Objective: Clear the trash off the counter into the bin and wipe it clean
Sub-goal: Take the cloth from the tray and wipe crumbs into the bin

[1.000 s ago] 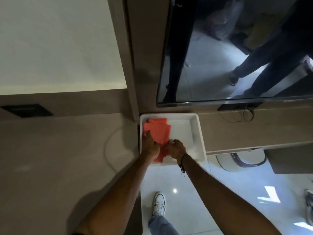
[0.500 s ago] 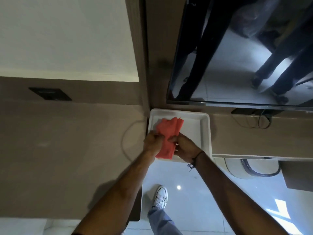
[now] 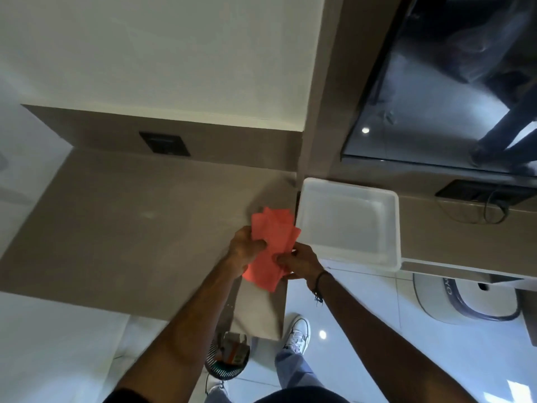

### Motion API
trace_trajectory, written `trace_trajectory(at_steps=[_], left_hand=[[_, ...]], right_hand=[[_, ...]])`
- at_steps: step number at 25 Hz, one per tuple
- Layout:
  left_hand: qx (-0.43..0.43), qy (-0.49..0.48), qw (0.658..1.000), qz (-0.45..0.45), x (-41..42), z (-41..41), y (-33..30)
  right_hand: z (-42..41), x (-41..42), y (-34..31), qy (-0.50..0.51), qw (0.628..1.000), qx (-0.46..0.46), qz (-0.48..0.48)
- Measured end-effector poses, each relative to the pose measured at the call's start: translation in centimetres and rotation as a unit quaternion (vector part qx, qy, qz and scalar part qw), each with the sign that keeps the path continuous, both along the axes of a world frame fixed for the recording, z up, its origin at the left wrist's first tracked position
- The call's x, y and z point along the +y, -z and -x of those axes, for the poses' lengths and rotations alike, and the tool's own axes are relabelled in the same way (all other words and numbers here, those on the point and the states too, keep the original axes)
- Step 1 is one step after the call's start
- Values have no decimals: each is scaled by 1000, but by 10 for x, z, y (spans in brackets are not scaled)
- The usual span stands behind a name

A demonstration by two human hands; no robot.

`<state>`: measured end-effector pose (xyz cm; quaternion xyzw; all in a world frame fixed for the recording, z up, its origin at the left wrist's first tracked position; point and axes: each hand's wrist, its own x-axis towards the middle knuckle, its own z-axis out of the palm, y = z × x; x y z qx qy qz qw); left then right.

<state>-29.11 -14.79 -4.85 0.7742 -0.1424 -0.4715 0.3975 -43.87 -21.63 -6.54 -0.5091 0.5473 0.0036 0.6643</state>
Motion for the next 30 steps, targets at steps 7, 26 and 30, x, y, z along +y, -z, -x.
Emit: trace_trajectory(at_steps=[7, 26, 30], left_hand=[[-339, 214, 915, 27, 86, -4, 5], [-119, 66, 966, -221, 376, -5, 390], [-17, 46, 950, -308, 375, -12, 484]], right_hand=[[10, 99, -1, 62, 908, 158, 383], [26, 347, 373, 68, 964, 255, -12], [9, 344, 472, 86, 960, 267, -29]])
